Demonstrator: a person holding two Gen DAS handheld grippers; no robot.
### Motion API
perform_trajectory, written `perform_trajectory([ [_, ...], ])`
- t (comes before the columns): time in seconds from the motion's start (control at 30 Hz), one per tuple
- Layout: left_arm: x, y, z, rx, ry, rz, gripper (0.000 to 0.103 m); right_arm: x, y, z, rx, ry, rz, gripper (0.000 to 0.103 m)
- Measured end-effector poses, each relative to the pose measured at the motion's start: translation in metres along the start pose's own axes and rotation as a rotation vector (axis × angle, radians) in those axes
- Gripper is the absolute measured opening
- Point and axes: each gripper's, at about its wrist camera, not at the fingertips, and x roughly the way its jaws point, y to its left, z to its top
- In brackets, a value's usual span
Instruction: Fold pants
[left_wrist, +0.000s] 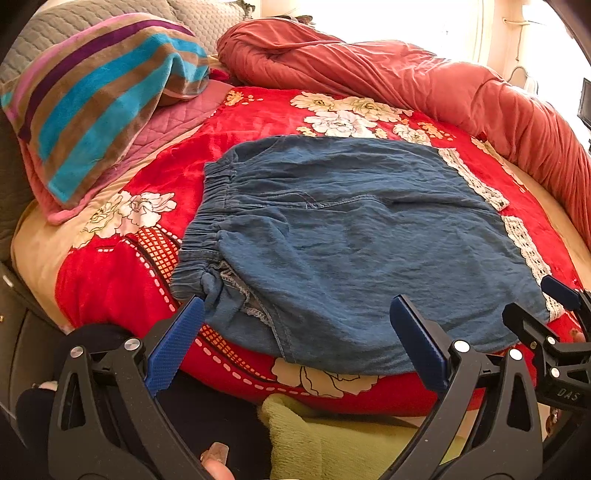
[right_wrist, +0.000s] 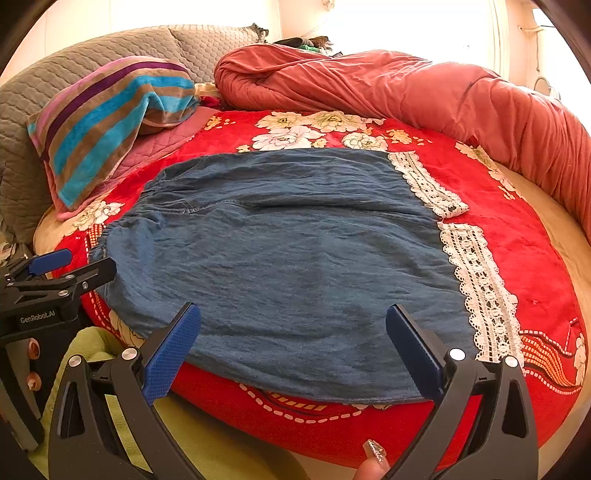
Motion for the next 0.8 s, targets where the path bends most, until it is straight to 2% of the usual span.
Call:
perform_trajectory([
  [0.37,0.010,0.011,0.001,-0.029,0.011,0.025,0.095,0.013,0.002,0.019,-0.025,-0.016,0.036,0.099],
  [0.8,0.027,0.048,0.014,-0.107,0.024,0.055,0.095,0.049,0.008,0.055,-0.051,-0.001,0.041,0.099],
])
